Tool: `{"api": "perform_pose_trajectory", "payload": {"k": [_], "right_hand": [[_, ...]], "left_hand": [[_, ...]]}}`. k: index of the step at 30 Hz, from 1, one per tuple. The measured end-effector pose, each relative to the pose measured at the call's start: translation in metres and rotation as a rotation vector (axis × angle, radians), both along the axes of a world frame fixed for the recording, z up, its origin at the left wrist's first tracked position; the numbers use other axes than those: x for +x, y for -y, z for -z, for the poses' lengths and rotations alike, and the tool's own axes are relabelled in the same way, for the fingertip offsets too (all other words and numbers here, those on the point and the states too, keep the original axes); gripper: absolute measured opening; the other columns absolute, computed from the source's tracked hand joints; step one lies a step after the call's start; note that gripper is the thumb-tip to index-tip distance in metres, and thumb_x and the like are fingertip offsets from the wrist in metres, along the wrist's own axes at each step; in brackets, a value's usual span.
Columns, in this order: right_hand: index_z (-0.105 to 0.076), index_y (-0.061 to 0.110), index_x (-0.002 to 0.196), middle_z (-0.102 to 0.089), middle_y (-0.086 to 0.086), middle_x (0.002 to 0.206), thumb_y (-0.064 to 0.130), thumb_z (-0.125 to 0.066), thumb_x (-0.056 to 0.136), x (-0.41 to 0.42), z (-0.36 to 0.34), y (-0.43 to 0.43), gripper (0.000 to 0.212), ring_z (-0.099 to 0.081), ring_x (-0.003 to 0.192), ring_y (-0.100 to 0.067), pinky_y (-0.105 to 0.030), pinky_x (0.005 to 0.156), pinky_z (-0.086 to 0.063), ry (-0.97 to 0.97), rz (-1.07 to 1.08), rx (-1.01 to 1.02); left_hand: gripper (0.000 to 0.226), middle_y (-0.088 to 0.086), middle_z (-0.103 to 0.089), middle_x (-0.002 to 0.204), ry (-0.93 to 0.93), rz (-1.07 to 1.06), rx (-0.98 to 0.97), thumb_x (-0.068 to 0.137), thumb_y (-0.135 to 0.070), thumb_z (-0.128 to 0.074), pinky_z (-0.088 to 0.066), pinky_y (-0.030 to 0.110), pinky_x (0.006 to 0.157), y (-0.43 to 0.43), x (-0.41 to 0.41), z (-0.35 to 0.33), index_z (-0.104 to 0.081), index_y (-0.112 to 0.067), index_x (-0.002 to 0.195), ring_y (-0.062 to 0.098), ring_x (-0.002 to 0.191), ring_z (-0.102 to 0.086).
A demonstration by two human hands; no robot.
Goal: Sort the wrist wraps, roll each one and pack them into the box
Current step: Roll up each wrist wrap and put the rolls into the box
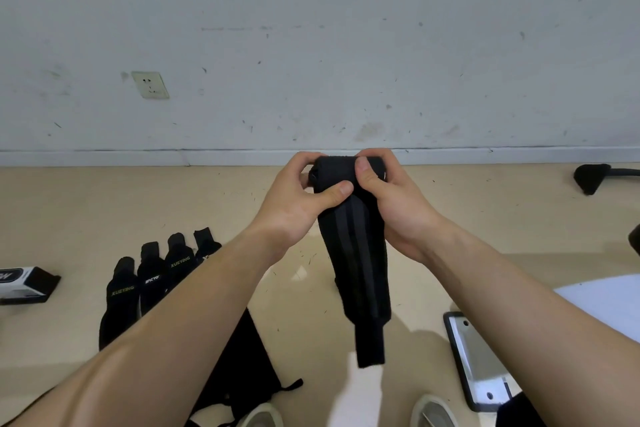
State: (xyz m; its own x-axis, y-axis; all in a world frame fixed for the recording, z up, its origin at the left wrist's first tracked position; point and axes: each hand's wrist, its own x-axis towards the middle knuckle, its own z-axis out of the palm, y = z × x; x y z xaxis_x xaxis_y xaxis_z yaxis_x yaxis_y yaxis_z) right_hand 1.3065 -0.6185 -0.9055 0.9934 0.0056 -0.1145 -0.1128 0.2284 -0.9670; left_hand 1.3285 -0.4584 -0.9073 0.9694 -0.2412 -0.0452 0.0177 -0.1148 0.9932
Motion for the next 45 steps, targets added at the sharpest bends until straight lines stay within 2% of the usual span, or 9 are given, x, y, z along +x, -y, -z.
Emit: {"api": "perform_pose_trajectory", "payload": {"k": [5, 10, 14, 16, 20, 29, 33, 37, 45], "right_hand": [[-0.055, 0.021, 0.124, -0.069, -0.01, 0.105, 0.021, -0.058, 0.104, -0.002, 0.0, 0.002, 0.02, -0.07, 0.089, -0.025, -0.036, 0.074, -0.059, 0.004, -0.006, 0.04], [-0.056, 0.021, 0.126, -0.07, -0.011, 0.107, 0.015, -0.062, 0.1, -0.002, -0.003, 0.005, 0.027, -0.072, 0.091, -0.027, -0.044, 0.085, -0.059, -0.001, -0.032, 0.099], [-0.055, 0.025, 0.131, -0.072, 0.002, 0.12, 0.045, -0.06, 0.098, 0.001, 0.0, 0.004, 0.039, -0.072, 0.107, -0.019, -0.052, 0.1, -0.054, -0.09, -0.084, -0.006], [-0.055, 0.023, 0.134, -0.072, -0.001, 0.125, 0.055, -0.057, 0.098, 0.0, 0.001, 0.001, 0.048, -0.071, 0.113, -0.022, -0.049, 0.101, -0.054, -0.085, -0.103, -0.018], [-0.055, 0.013, 0.131, -0.071, -0.011, 0.124, 0.041, -0.057, 0.102, -0.001, -0.002, 0.001, 0.04, -0.072, 0.11, -0.028, -0.046, 0.092, -0.059, -0.058, -0.052, 0.054], [-0.051, 0.009, 0.128, -0.074, -0.013, 0.117, 0.025, -0.057, 0.104, -0.001, -0.001, 0.005, 0.03, -0.073, 0.106, -0.028, -0.041, 0.089, -0.061, -0.008, -0.043, 0.111], [-0.05, 0.015, 0.129, -0.071, -0.012, 0.108, 0.021, -0.058, 0.103, -0.001, 0.001, 0.005, 0.028, -0.072, 0.098, -0.028, -0.043, 0.088, -0.061, -0.001, -0.058, 0.057], [-0.052, 0.021, 0.131, -0.069, -0.012, 0.105, 0.015, -0.06, 0.102, -0.001, 0.004, 0.004, 0.031, -0.072, 0.094, -0.028, -0.041, 0.086, -0.06, 0.015, -0.077, 0.045], [-0.059, 0.022, 0.127, -0.075, 0.005, 0.115, 0.057, -0.054, 0.098, 0.001, 0.004, 0.002, 0.046, -0.074, 0.103, -0.014, -0.038, 0.09, -0.058, -0.044, -0.035, -0.131]], "left_hand": [[0.051, 0.0, -0.078, 0.112, -0.105, 0.082, -0.01, 0.088, -0.059, -0.068, -0.054, 0.048, 0.105, 0.006, -0.001, -0.001, -0.071, -0.018, 0.119, 0.019, 0.107, -0.075], [0.037, 0.006, -0.076, 0.116, -0.08, 0.039, -0.103, 0.091, -0.039, -0.076, -0.055, 0.048, 0.105, 0.004, 0.002, -0.001, -0.067, -0.017, 0.12, 0.023, 0.11, -0.073], [0.023, 0.013, -0.072, 0.117, -0.04, 0.082, -0.101, 0.098, -0.015, -0.07, -0.059, 0.04, 0.099, 0.0, 0.003, -0.002, -0.064, -0.019, 0.12, 0.027, 0.111, -0.072], [0.027, 0.014, -0.071, 0.116, -0.017, 0.088, -0.087, 0.096, -0.01, -0.072, -0.059, 0.039, 0.097, -0.002, 0.004, -0.001, -0.065, -0.023, 0.119, 0.028, 0.112, -0.07], [0.035, 0.017, -0.072, 0.115, -0.042, 0.064, -0.099, 0.093, -0.007, -0.075, -0.058, 0.046, 0.099, -0.003, 0.006, 0.003, -0.065, -0.023, 0.123, 0.032, 0.112, -0.071], [0.034, 0.012, -0.078, 0.114, -0.174, 0.098, -0.12, 0.097, -0.023, -0.072, -0.054, 0.046, 0.105, 0.0, 0.004, 0.002, -0.066, -0.007, 0.127, 0.027, 0.108, -0.075], [0.058, 0.009, -0.077, 0.119, -0.2, 0.128, -0.134, 0.089, -0.052, -0.068, -0.058, 0.036, 0.097, 0.001, 0.002, -0.004, -0.069, -0.007, 0.126, 0.022, 0.109, -0.075], [0.059, 0.008, -0.078, 0.115, -0.16, 0.045, -0.118, 0.085, -0.054, -0.074, -0.055, 0.049, 0.104, -0.001, 0.005, 0.0, -0.068, -0.009, 0.123, 0.026, 0.107, -0.075], [0.034, 0.014, -0.077, 0.112, -0.1, 0.041, -0.115, 0.095, -0.029, -0.074, -0.056, 0.05, 0.103, -0.005, 0.007, -0.002, -0.064, -0.014, 0.124, 0.03, 0.105, -0.075]]}}
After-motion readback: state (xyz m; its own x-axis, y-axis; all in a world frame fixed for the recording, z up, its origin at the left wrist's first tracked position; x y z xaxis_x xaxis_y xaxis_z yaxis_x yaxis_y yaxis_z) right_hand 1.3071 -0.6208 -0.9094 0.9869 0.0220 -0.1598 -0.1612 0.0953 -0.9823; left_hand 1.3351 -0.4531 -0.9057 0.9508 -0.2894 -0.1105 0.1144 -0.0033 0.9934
